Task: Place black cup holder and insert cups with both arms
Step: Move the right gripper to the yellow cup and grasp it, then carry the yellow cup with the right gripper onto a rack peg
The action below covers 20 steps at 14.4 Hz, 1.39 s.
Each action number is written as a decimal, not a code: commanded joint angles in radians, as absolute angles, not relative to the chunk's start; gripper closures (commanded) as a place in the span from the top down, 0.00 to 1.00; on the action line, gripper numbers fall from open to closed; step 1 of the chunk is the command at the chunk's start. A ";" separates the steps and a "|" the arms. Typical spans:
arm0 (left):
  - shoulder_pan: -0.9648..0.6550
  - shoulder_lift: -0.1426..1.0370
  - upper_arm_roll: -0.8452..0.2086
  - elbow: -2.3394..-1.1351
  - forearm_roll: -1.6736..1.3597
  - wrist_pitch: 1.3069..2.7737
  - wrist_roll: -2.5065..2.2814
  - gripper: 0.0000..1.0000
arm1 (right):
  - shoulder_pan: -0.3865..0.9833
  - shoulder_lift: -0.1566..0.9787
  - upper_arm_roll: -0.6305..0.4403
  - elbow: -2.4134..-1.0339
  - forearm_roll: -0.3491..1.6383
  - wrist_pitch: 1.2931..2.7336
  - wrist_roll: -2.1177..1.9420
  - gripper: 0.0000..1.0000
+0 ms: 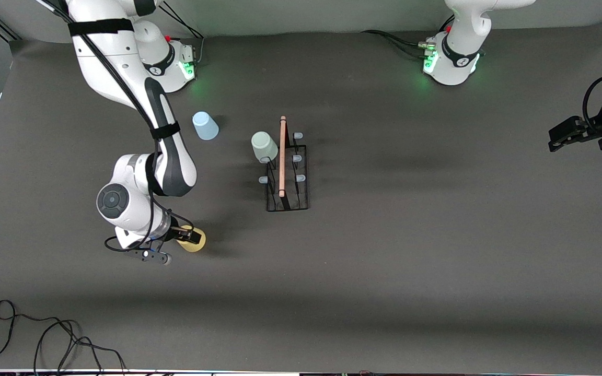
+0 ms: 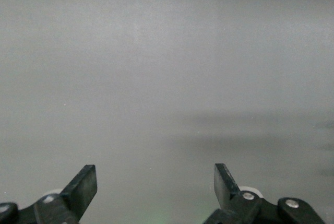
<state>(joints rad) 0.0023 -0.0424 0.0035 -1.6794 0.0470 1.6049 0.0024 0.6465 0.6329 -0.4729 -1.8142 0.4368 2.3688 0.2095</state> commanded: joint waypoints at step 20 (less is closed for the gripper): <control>0.000 -0.058 0.008 -1.678 0.037 1.586 0.017 1.00 | 0.975 0.342 -0.477 -1.816 0.408 2.088 0.707 0.00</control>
